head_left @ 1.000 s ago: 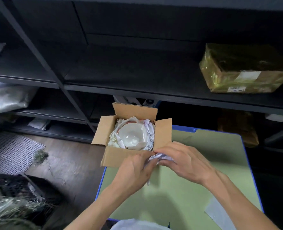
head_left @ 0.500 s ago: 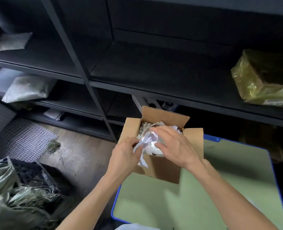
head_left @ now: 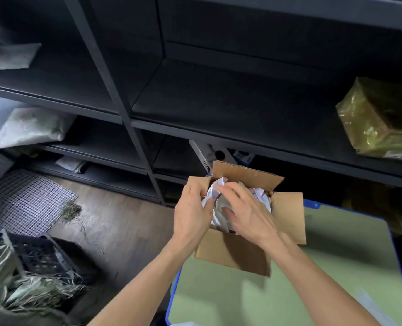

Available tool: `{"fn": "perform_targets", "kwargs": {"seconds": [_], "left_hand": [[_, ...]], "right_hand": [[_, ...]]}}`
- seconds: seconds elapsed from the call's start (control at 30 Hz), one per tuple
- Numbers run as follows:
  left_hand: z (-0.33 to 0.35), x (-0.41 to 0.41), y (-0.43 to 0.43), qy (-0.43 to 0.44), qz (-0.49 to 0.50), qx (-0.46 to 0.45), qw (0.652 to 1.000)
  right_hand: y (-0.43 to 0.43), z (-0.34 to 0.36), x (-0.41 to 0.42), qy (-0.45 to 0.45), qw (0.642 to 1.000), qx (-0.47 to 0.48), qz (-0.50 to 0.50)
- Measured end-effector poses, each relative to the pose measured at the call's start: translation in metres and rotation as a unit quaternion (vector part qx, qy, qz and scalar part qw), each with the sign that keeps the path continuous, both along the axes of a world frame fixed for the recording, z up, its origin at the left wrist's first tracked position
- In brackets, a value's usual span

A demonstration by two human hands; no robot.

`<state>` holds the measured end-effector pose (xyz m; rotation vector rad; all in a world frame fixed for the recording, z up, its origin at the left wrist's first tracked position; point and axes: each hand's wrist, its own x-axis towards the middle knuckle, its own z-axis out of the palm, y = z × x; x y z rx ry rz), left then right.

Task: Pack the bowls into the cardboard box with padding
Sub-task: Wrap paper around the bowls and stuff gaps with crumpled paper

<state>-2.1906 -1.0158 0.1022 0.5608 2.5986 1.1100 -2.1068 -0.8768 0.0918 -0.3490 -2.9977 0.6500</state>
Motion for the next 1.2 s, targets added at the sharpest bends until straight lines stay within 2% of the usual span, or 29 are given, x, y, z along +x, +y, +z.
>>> {"fn": "perform_targets", "kwargs": {"seconds": [0.33, 0.63, 0.77, 0.97, 1.07, 1.2], "left_hand": [[-0.007, 0.003, 0.003, 0.012, -0.022, -0.054, 0.998], [-0.021, 0.007, -0.015, 0.106, -0.093, -0.083, 0.987], [-0.025, 0.007, -0.018, 0.135, -0.091, -0.118, 0.98], [-0.032, 0.003, -0.021, 0.188, -0.119, -0.078, 0.972], [-0.028, 0.003, -0.028, 0.233, -0.144, -0.062, 0.96], [-0.029, 0.001, -0.027, 0.271, -0.172, -0.109, 0.941]], "right_hand": [[0.0, -0.013, -0.013, 0.035, 0.998, 0.046, 0.015], [0.004, -0.03, -0.025, 0.035, 0.992, 0.112, 0.041], [0.006, -0.03, -0.023, 0.034, 0.99, 0.12, 0.062], [0.005, -0.022, -0.018, 0.092, 0.993, 0.065, 0.024], [0.004, -0.023, -0.02, 0.086, 0.994, 0.059, 0.033], [0.0, -0.023, -0.026, 0.057, 0.995, 0.073, 0.035]]}}
